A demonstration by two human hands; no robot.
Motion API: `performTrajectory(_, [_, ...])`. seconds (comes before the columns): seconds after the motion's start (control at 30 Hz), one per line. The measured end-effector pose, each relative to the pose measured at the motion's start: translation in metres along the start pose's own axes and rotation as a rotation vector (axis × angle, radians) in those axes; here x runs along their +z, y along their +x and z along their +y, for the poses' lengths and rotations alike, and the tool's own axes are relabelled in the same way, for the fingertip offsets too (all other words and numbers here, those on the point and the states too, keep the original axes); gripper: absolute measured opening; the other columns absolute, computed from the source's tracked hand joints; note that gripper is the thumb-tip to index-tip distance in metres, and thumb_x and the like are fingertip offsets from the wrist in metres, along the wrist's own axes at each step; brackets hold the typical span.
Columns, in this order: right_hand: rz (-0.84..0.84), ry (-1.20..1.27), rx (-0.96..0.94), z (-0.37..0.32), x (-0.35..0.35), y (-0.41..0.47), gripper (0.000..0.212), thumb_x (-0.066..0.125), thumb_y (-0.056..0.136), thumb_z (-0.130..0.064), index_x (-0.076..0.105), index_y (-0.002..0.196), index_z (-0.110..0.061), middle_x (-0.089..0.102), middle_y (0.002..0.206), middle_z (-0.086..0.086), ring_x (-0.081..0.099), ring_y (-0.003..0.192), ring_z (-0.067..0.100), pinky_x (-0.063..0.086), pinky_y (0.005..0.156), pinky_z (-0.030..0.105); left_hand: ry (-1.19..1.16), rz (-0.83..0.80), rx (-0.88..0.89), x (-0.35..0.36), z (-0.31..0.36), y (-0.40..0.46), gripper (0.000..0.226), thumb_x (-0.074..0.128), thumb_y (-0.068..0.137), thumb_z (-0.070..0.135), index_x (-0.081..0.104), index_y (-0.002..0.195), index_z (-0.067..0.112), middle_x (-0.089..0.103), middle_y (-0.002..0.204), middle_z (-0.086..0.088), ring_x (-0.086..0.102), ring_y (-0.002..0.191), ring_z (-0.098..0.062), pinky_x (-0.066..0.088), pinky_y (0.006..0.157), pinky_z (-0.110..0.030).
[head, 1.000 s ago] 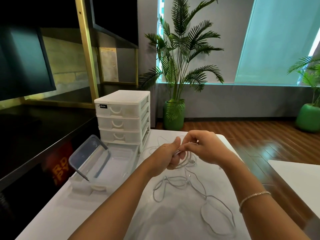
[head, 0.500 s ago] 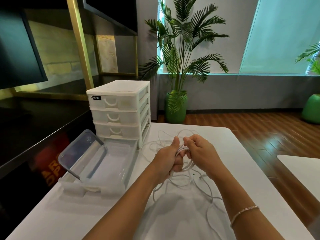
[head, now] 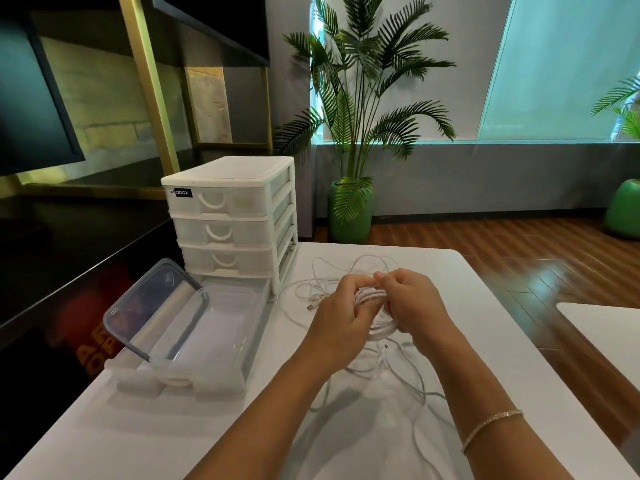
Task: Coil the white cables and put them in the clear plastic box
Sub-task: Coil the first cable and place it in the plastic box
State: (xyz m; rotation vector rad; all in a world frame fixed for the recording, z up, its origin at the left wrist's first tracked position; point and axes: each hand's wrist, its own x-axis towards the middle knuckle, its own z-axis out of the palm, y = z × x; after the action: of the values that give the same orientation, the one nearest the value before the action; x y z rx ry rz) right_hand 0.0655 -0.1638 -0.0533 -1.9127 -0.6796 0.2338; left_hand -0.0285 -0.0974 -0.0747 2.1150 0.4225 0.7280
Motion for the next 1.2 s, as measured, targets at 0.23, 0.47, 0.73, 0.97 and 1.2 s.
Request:
performTrajectory(0.23, [-0.02, 0.061, 0.004, 0.001, -0.002, -0.005, 0.034, 0.042, 0.096, -0.036, 0.057, 0.07, -0.02, 0.056, 0.068, -0.002, 0.05, 0.061, 0.011, 0.042, 0.064, 0.028, 0.162, 0.023, 0.051, 0.001, 0.005, 0.002, 0.018, 0.04, 0.097, 0.036, 0.048, 0.097, 0.021, 0.054, 0.084, 0.009, 0.048, 0.066, -0.007, 0.034, 0.054, -0.008])
performTrajectory(0.47, [-0.169, 0.197, -0.096, 0.001, -0.009, -0.013, 0.035, 0.06, 0.072, -0.055, 0.059, 0.082, -0.022, 0.063, 0.076, -0.002, 0.055, 0.064, 0.009, 0.042, 0.06, 0.021, -0.665, -0.226, -0.359, -0.008, 0.008, 0.004, 0.024, 0.048, 0.094, 0.025, 0.05, 0.073, 0.013, 0.037, 0.047, 0.006, 0.035, 0.047, -0.009, 0.032, 0.049, -0.021])
performTrajectory(0.73, [-0.322, 0.414, -0.344, -0.001, -0.013, -0.022, 0.022, 0.065, 0.071, -0.034, 0.057, 0.085, -0.018, 0.064, 0.063, 0.005, 0.056, 0.056, 0.021, 0.045, 0.055, 0.024, -1.254, -0.18, -0.438, -0.009, 0.008, 0.003, 0.045, 0.044, 0.083, 0.049, 0.06, 0.082, 0.007, 0.04, 0.039, 0.005, 0.044, 0.038, -0.006, 0.044, 0.043, -0.017])
performTrajectory(0.97, [-0.237, 0.058, -0.49, -0.001, -0.008, -0.021, 0.015, 0.072, 0.072, -0.034, 0.066, 0.078, -0.02, 0.066, 0.077, 0.001, 0.061, 0.074, 0.021, 0.052, 0.073, 0.039, -1.064, 0.067, -0.424, -0.014, 0.005, 0.006, 0.054, 0.043, 0.07, 0.058, 0.057, 0.068, 0.006, 0.055, 0.047, -0.003, 0.057, 0.044, -0.011, 0.051, 0.055, -0.028])
performTrajectory(1.2, [-0.068, -0.144, -0.568, -0.006, -0.001, -0.028, 0.015, 0.056, 0.079, -0.043, 0.056, 0.07, -0.032, 0.053, 0.096, -0.011, 0.043, 0.097, 0.006, 0.032, 0.08, 0.01, -0.739, 0.164, -0.266, -0.026, 0.009, 0.006, 0.054, 0.03, 0.089, 0.052, 0.047, 0.058, 0.011, 0.045, 0.037, 0.008, 0.042, 0.037, -0.007, 0.038, 0.042, -0.017])
